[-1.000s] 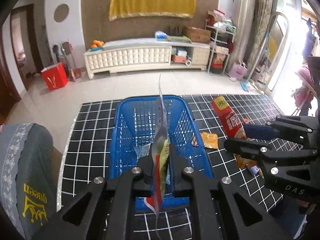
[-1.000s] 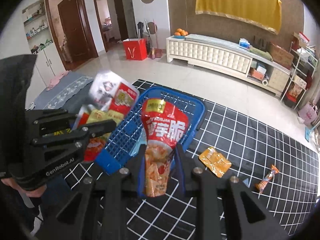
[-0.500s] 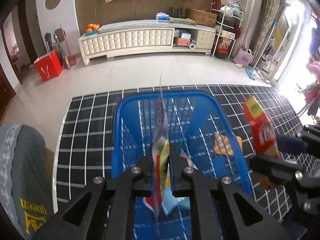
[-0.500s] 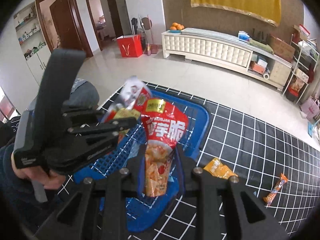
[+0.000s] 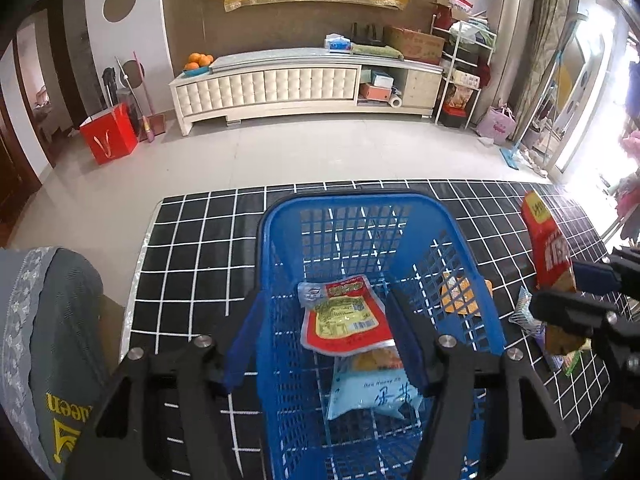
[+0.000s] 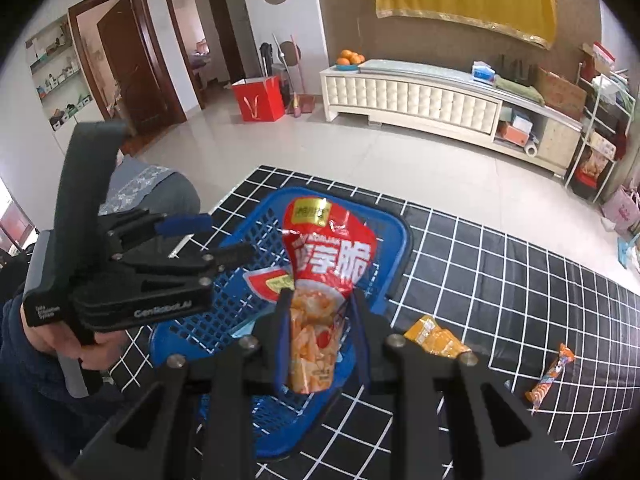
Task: Organize snacks
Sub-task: 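Lower the red chip bag into the basket and open the right tool, then move both tools back from the basket to the snack pile, then grasp the clear cracker pack with the right tool while the left tool reaches toward the gum box, then grasp the purple DOUBLEMINT gum box with the left tool while the right tool lifts the cracker pack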
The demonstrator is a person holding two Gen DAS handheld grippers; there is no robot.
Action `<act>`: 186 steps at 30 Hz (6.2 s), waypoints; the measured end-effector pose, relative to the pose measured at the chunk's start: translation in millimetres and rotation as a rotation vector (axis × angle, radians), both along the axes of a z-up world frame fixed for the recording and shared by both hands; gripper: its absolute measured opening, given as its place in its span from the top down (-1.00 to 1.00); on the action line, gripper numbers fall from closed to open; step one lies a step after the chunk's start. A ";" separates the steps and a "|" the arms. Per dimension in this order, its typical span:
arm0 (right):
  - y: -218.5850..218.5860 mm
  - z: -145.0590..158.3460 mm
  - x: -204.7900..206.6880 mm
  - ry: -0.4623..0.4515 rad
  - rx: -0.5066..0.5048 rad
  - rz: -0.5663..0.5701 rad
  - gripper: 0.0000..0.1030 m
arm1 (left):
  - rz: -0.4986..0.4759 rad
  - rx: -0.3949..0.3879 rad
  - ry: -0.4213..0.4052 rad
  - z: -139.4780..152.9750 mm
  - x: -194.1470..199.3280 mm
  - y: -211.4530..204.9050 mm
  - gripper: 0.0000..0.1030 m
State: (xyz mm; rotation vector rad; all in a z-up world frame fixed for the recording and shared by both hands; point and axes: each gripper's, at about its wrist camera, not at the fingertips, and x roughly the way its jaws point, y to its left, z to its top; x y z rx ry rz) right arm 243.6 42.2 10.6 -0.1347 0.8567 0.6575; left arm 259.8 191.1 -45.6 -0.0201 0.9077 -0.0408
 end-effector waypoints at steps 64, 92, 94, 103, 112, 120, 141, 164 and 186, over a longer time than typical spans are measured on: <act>-49.0 30.8 -46.6 -0.199 -0.085 -0.157 -0.73 | 0.012 0.008 -0.206 46.4 -102.8 -60.4 -0.32; -188.0 19.6 -126.0 -0.268 -0.074 -0.310 -1.00 | -0.060 -0.025 -0.220 18.9 -168.4 -163.6 -1.00; -203.3 12.4 -125.1 -0.241 -0.081 -0.329 -1.00 | -0.073 -0.031 -0.205 14.7 -168.0 -176.8 -1.00; -253.6 -25.9 -105.1 -0.099 -0.080 -0.368 -1.00 | -0.071 -0.031 -0.131 -7.5 -151.9 -214.7 -1.00; -288.4 -75.7 -77.4 0.031 -0.105 -0.314 -1.00 | -0.105 -0.022 -0.018 -49.7 -128.1 -250.3 -1.00; -307.6 -117.1 -52.5 0.070 -0.192 -0.199 -0.99 | -0.132 -0.053 0.104 -94.5 -107.0 -284.0 -1.00; -312.0 -177.7 -8.9 0.149 -0.309 0.118 -0.17 | -0.140 -0.049 0.212 -143.8 -94.7 -311.1 -1.00; -278.6 -110.5 7.8 0.053 -0.034 -0.259 0.00 | -0.035 -0.113 0.213 -120.4 -39.9 -296.9 -1.00; -296.4 -145.4 9.2 0.159 -0.061 -0.314 -0.01 | -0.058 -0.078 0.331 -166.3 -0.1 -327.5 -0.14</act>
